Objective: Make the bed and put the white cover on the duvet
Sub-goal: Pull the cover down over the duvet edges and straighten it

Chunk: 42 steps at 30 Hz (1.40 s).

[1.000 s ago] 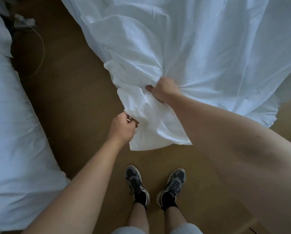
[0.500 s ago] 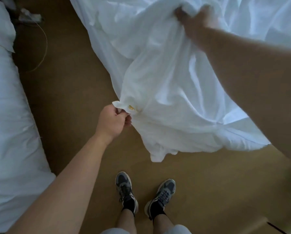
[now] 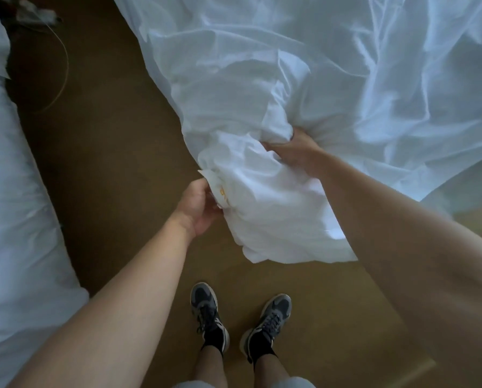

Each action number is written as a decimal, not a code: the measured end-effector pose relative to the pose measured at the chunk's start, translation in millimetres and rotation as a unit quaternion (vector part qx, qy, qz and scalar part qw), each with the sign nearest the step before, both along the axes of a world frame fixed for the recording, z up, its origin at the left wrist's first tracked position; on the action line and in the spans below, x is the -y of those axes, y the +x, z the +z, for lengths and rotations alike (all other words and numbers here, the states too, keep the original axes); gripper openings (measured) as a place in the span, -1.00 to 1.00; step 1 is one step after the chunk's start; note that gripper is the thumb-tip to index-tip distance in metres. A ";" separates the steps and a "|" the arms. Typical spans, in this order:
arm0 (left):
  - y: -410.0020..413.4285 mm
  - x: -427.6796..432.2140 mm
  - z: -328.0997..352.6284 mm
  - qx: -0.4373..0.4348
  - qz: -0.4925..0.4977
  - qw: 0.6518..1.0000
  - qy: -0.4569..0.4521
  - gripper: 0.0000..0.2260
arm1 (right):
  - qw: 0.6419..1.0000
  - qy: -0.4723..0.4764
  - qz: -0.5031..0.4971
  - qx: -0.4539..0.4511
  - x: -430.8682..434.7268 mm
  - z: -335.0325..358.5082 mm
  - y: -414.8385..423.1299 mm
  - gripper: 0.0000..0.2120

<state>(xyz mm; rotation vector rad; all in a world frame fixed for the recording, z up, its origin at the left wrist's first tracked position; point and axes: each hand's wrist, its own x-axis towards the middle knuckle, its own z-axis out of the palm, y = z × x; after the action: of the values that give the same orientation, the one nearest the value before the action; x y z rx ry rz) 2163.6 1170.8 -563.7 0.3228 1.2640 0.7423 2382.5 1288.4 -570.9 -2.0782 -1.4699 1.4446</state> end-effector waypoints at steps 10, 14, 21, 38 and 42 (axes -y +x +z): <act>17.8 -3.4 -1.6 -0.057 0.058 0.996 -0.039 -0.56 | 0.988 0.124 -0.030 0.087 -23.4 31.7 27.8 -0.62; 15.2 -9.7 3.0 -0.108 0.126 0.985 -0.053 -0.81 | 0.942 0.182 -0.243 0.144 -68.2 71.1 73.3 -0.41; 36.2 -25.4 16.3 -0.090 -0.005 0.995 -0.030 -0.89 | 0.941 0.174 -0.133 0.258 -9.9 33.1 7.8 -0.19; 73.0 28.9 -19.9 0.010 0.065 0.995 -0.070 -0.54 | 0.967 0.002 0.179 0.180 45.0 26.9 20.9 -0.10; 92.9 22.2 -5.5 0.028 0.029 0.999 -0.013 -0.78 | 0.993 -0.010 0.102 0.066 45.6 24.1 26.3 -0.48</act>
<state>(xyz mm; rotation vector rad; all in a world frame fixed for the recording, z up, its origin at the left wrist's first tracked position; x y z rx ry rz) 2256.5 1148.6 -569.2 0.2444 1.2340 0.7795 2408.8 1242.8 -546.8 -2.1244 -1.7713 1.4190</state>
